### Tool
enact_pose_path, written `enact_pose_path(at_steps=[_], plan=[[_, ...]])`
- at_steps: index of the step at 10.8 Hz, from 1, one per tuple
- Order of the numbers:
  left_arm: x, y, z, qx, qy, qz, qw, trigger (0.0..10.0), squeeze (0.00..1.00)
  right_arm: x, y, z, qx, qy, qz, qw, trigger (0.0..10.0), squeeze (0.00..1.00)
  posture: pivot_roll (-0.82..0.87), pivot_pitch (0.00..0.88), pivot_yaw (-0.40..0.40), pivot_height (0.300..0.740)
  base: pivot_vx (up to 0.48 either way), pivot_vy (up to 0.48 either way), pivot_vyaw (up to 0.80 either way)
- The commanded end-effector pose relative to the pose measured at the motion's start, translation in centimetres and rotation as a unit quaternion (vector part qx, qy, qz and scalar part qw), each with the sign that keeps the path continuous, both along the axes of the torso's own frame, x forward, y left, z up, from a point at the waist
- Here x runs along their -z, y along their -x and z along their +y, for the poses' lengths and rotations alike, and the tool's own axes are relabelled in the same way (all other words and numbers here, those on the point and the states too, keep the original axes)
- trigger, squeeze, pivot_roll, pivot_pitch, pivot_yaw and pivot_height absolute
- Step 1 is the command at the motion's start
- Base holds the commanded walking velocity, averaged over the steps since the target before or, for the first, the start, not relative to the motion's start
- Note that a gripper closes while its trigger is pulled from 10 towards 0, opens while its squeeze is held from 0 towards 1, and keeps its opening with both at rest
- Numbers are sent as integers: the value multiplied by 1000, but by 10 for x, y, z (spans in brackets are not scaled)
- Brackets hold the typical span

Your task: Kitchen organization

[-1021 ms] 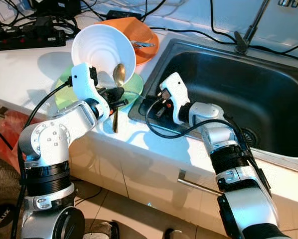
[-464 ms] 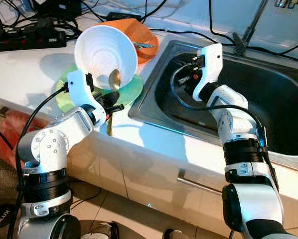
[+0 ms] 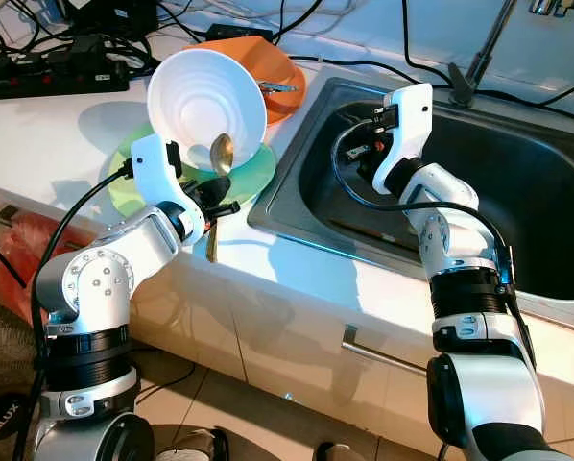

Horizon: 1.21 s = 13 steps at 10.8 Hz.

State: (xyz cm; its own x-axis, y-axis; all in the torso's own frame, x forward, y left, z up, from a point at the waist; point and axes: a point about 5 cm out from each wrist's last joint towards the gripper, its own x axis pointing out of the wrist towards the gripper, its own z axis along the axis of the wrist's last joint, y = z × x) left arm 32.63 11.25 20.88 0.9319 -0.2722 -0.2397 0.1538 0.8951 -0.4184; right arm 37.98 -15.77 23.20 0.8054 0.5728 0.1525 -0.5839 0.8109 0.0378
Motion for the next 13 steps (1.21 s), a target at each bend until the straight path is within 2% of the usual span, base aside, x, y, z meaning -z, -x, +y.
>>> enact_pose_path(at_steps=[1, 2, 3, 5, 6, 7, 10, 12, 13], plan=[[22, 1, 4, -8, -21, 48, 999, 10000, 0, -2, 3, -3, 7, -4, -11, 1000, 0, 0, 111, 111, -31, 740, 0, 0, 0], [22, 1, 4, -8, -22, 48, 999, 10000, 0, -3, 5, -2, 12, 6, -15, 1000, 3216, 0, 111, 109, -34, 740, 0, 0, 0], [23, 1, 4, -7, -23, 48, 999, 10000, 0, -3, 7, 0, 18, 20, -21, 999, 10000, 0, 109, 111, -36, 740, 0, 0, 0], [21, 1, 2, 2, -28, 29, 999, 10000, 0, -1, 19, 2, 19, 22, -19, 999, 10000, 0, 99, 107, -32, 740, 0, 0, 0], [15, 0, -3, 21, -51, -7, 998, 10000, 0, 3, 31, 4, 11, 21, -15, 1000, 10000, 0, 94, 104, -28, 740, 0, 0, 0], [11, -1, -5, 27, -56, -26, 998, 10000, 0, 4, 34, 4, 13, 18, -12, 1000, 10000, 0, 94, 104, -28, 740, 0, 0, 0], [10, -2, -5, 29, -61, -32, 997, 10000, 0, 5, 35, 4, 16, 17, -10, 1000, 10000, 0, 92, 99, -23, 740, 0, 0, 0], [-3, -6, -17, 66, -114, -107, 985, 10000, 0, 5, 38, 4, 25, -11, -1, 1000, 10000, 0, 91, 84, -18, 740, 0, 0, 0], [-8, -7, -25, 84, -140, -151, 975, 10000, 0, 3, 41, 5, 24, -40, 12, 999, 10000, 0, 87, 82, -19, 740, 0, 0, 0]])
